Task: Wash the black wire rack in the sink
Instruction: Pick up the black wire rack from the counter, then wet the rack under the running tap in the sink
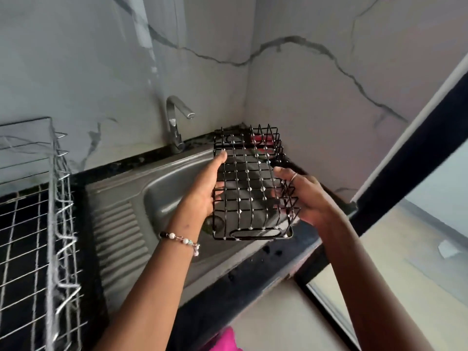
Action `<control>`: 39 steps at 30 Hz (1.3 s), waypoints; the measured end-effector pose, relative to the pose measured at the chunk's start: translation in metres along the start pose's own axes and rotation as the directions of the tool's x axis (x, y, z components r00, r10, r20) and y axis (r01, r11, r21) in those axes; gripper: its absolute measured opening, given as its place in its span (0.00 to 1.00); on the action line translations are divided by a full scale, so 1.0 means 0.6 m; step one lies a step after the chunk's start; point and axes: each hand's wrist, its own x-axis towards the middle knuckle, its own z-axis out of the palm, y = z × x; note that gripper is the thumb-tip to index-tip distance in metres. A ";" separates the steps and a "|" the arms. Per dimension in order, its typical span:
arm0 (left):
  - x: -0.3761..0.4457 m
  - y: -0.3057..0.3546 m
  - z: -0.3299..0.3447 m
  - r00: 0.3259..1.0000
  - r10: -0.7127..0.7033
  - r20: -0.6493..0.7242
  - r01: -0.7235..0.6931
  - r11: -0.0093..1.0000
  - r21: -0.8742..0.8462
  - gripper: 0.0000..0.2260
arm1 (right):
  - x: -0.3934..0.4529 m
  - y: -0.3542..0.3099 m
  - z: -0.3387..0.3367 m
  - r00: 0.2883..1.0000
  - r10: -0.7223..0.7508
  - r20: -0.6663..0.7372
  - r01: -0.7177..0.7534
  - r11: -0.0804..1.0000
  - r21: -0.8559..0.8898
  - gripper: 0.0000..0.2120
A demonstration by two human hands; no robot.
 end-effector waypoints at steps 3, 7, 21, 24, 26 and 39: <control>0.051 0.014 -0.005 0.999 -0.043 -0.025 0.043 0.999 -0.008 0.30 | 0.068 -0.005 0.004 0.998 0.024 0.057 -0.022 0.999 -0.030 0.09; 0.116 0.032 -0.025 0.985 -0.129 -0.117 0.117 0.988 -0.104 0.15 | 0.152 -0.012 0.019 0.985 0.068 0.161 -0.053 0.994 -0.095 0.08; 0.351 0.019 -0.173 0.768 0.592 -0.244 -0.002 0.384 0.923 0.28 | 0.394 0.044 0.048 0.887 0.366 0.282 -0.268 0.904 -0.333 0.09; 0.382 0.040 -0.175 0.839 0.544 -0.021 0.057 -0.049 0.997 0.40 | 0.418 0.053 0.046 0.874 0.398 0.277 -0.286 0.884 -0.369 0.12; 0.398 0.058 -0.166 0.869 0.494 0.038 0.067 -0.192 0.979 0.42 | 0.429 0.055 0.044 0.871 0.406 0.276 -0.280 0.873 -0.399 0.09; 0.437 0.040 -0.145 0.919 0.394 -0.005 0.165 -0.373 0.913 0.33 | 0.472 0.059 0.044 0.840 0.444 0.313 -0.294 0.856 -0.425 0.10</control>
